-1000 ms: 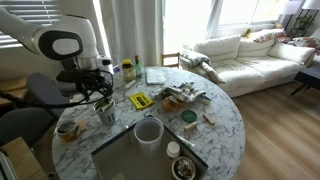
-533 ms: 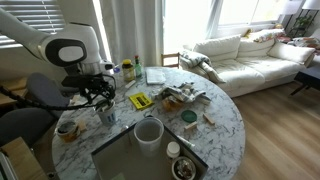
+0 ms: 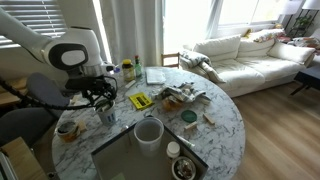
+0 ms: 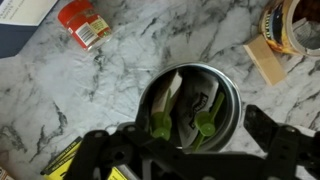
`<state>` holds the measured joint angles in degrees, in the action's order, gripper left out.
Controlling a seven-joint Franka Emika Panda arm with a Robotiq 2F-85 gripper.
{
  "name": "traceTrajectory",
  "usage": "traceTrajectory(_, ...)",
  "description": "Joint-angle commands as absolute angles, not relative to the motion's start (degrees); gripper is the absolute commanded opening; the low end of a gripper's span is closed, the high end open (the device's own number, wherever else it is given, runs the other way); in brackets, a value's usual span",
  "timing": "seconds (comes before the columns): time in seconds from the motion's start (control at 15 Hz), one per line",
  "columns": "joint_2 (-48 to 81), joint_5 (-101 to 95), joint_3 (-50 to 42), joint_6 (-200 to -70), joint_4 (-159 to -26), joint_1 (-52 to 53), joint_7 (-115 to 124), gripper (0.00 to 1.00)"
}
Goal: Remove the two drips from the grey cup, put them on table and then put the grey cup in the whitish cup
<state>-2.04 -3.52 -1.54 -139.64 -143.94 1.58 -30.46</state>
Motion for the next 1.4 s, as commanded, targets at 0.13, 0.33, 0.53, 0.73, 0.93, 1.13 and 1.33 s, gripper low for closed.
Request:
traceTrajectory(0.13,-1.3,-3.5,-1.2,-141.2,-144.5,1.1,-31.6,0.61)
traceTrajectory(0.33,-1.3,-3.4,-0.9,-141.3,-144.5,1.2,-31.6,0.48)
traceTrajectory(0.53,-1.2,-3.6,-0.8,-141.1,-144.4,1.2,-31.4,0.74)
traceTrajectory(0.73,-1.3,-3.4,-0.8,-141.1,-144.4,1.2,-31.6,0.91)
traceTrajectory(0.93,-1.1,-3.4,-0.8,-141.1,-144.4,1.1,-31.6,1.00)
traceTrajectory(1.13,-1.2,-3.2,-0.8,-141.2,-144.4,1.1,-31.8,1.00)
traceTrajectory(1.33,-1.7,-3.3,-0.8,-141.2,-144.5,1.1,-31.8,1.00)
